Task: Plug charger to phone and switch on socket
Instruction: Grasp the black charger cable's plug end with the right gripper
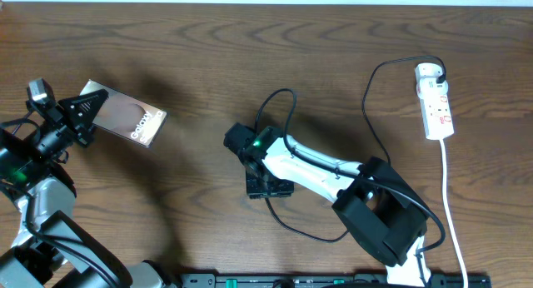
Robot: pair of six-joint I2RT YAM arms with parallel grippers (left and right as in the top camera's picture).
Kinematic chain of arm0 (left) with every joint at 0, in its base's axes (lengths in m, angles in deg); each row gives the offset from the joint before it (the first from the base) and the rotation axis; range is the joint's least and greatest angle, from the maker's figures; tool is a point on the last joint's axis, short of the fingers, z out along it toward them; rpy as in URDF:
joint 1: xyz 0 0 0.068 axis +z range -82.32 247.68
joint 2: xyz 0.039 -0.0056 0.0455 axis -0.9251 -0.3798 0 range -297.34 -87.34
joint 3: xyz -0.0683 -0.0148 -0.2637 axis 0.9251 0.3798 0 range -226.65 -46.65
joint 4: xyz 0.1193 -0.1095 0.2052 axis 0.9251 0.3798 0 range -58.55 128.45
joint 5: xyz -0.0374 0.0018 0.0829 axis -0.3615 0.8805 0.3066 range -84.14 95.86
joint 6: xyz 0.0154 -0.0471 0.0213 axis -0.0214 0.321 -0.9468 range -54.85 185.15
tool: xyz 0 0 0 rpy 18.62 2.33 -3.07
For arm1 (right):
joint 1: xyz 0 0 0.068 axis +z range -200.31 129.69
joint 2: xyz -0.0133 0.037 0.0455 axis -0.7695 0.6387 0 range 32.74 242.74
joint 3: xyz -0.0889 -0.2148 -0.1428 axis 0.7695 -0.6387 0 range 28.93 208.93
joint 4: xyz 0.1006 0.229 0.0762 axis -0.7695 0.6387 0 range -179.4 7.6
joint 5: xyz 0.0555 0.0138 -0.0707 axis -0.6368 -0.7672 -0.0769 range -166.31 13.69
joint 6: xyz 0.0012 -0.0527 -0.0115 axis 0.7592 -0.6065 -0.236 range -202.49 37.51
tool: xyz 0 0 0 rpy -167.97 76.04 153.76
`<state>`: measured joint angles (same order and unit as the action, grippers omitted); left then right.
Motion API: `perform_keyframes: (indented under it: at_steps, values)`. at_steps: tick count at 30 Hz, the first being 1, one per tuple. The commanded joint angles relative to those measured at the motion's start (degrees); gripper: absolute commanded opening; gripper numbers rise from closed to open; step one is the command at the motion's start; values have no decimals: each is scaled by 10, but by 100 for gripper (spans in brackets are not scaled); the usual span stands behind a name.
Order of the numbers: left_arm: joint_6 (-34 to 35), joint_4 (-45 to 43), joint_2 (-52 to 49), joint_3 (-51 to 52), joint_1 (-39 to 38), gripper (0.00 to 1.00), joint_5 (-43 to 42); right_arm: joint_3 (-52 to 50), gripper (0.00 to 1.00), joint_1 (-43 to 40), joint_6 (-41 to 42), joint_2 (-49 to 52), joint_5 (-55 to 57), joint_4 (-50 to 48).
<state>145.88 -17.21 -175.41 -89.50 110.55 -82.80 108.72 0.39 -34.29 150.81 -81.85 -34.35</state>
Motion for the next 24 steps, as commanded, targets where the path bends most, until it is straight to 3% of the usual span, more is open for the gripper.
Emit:
perform_keyframes:
  at_steps: [1,11,19,24]
  values:
    - [-5,-5,9,-15,3,7,-14,-4,48,-3,6,31,-6,-2]
    - [-5,-5,9,-15,3,7,-14,-4,43,-8,6,55,-21,-2]
    - [-5,-5,9,-15,3,7,-14,-4,13,-8,6,55,-21,0]
    - [-5,-5,9,-15,3,7,-14,-4,6,-8,6,55,-21,0]
